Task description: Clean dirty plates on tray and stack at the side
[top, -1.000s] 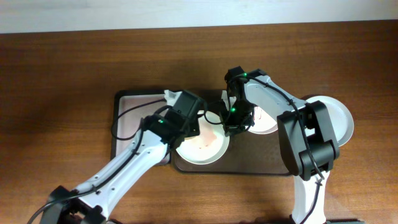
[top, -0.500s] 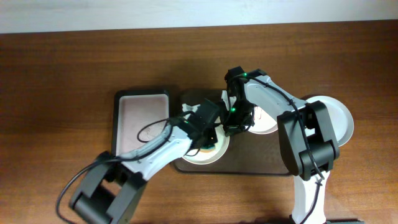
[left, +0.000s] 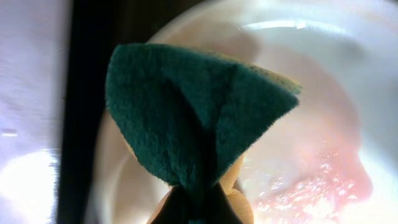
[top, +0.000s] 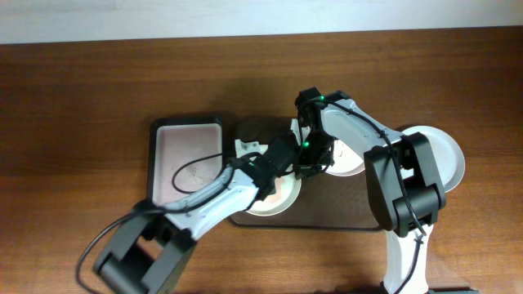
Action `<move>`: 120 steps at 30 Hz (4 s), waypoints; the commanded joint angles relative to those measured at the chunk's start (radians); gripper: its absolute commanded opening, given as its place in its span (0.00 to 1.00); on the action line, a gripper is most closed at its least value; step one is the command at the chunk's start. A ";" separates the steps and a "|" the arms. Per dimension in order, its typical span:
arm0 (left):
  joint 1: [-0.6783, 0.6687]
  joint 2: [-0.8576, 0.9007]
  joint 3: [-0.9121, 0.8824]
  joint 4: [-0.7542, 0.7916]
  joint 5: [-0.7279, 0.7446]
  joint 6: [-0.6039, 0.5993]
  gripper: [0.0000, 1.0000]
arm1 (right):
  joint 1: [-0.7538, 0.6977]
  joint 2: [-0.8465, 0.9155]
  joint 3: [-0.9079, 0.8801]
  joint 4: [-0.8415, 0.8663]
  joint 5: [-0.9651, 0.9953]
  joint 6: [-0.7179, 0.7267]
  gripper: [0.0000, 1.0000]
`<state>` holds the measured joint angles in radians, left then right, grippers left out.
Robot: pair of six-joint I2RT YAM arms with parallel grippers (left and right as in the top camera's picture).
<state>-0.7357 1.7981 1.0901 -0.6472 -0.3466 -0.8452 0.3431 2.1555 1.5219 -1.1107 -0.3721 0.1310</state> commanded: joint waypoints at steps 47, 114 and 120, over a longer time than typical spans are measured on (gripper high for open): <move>0.641 -0.010 -0.050 0.003 0.515 0.676 0.00 | 0.478 -0.413 0.011 0.064 1.251 0.275 0.04; 0.640 -0.010 -0.050 0.003 0.515 0.675 0.06 | -0.775 -0.414 -0.204 0.106 0.092 0.088 0.47; 0.640 -0.010 -0.050 0.003 0.515 0.675 0.06 | -0.589 -0.397 -0.204 0.238 0.104 -0.024 0.52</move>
<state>-0.1013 1.7760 1.0489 -0.6468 0.1577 -0.1825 -0.3134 1.7626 1.3235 -0.9157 -0.2535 0.1944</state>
